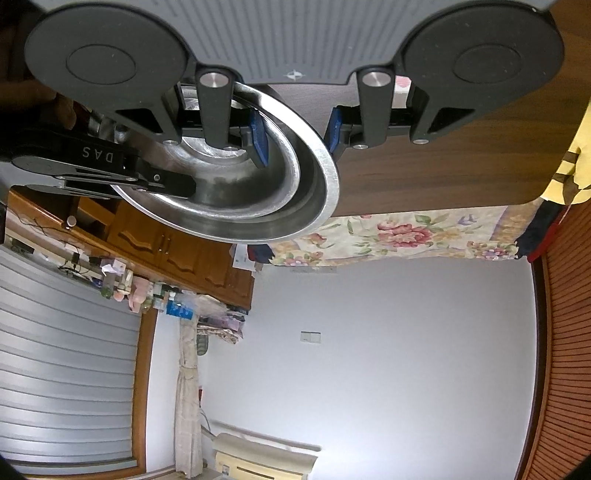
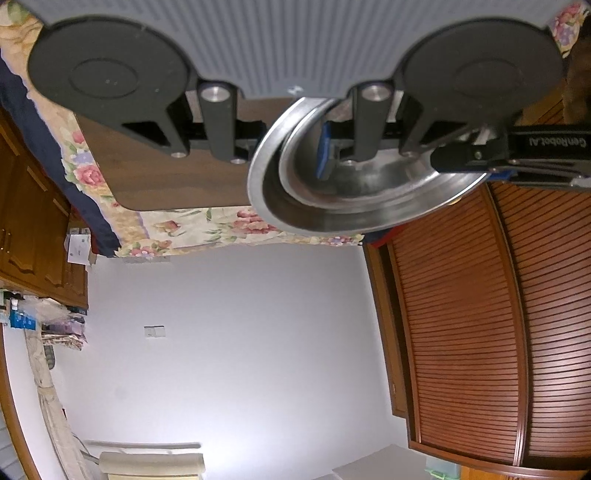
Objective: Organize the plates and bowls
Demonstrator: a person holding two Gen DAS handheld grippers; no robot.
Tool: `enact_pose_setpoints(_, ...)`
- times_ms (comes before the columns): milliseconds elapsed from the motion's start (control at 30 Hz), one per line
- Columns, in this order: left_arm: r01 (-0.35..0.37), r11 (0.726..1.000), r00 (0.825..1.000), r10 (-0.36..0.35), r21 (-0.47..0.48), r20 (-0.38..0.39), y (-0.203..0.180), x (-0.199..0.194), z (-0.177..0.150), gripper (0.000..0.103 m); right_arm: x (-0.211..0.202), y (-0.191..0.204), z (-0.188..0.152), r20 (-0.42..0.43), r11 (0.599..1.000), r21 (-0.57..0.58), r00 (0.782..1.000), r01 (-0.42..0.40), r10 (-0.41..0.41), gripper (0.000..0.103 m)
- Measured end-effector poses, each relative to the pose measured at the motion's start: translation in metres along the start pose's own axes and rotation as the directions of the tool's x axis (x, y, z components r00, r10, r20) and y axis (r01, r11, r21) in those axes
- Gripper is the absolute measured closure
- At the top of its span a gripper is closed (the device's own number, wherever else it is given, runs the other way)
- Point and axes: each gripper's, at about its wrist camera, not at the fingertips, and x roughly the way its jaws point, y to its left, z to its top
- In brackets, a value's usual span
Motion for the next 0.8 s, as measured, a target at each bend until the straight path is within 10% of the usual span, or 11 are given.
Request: enact_pose_setpoints(800, -0.093, 0.992, 0.996, 0.094, -0.090, 0.005, 0.073, -0.033, -0.011, 0.069, 0.036, 0.071, -0.001, -0.080, 0.988, -0.085, 0.989, -0.132, 0.125, 0.075)
